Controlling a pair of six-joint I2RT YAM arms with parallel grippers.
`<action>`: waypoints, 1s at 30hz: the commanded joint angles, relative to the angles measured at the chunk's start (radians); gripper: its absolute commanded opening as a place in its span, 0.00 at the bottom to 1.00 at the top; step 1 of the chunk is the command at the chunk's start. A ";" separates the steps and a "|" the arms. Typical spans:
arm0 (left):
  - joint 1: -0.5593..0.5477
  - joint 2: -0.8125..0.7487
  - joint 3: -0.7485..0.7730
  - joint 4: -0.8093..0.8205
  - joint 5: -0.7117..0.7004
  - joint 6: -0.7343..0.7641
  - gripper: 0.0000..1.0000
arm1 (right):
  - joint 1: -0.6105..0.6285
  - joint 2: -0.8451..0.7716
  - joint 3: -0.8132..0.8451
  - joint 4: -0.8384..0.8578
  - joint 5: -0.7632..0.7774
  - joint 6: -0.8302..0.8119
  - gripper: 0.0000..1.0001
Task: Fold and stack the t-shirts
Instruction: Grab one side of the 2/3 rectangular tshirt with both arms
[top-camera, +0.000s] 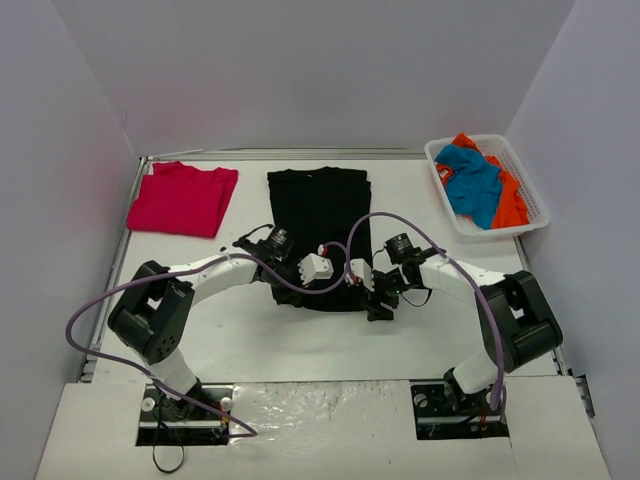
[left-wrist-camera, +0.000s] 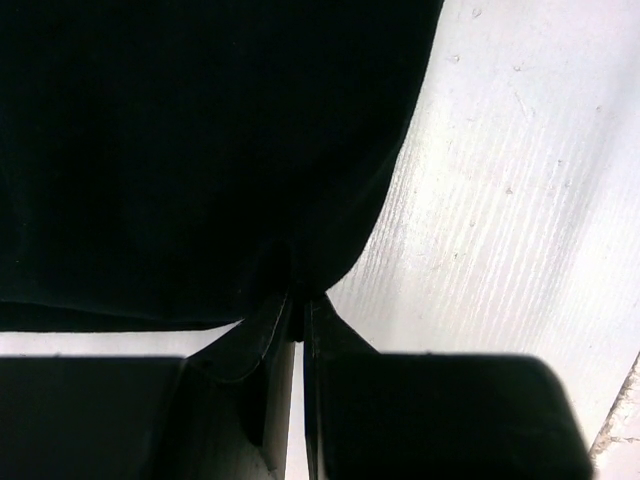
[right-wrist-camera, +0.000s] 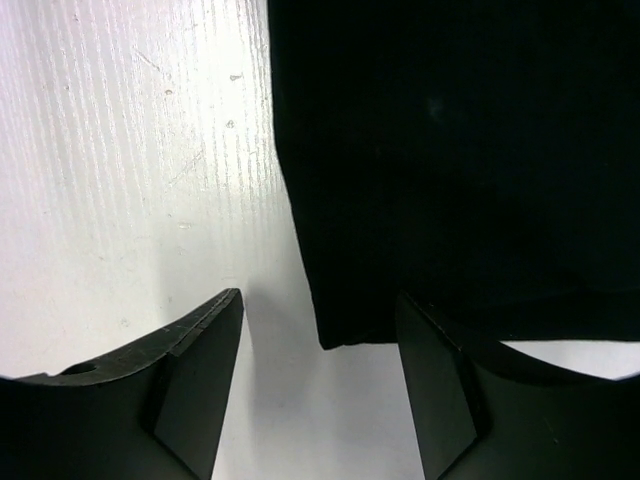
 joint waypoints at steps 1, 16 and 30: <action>0.003 -0.006 0.049 -0.017 0.025 0.000 0.02 | 0.019 0.037 0.003 -0.012 0.025 -0.009 0.59; 0.005 -0.003 0.050 -0.025 0.036 0.001 0.02 | 0.047 0.084 -0.010 0.082 0.193 0.075 0.28; 0.006 -0.009 0.059 -0.087 0.040 0.038 0.02 | 0.078 0.121 0.046 -0.044 0.169 0.091 0.00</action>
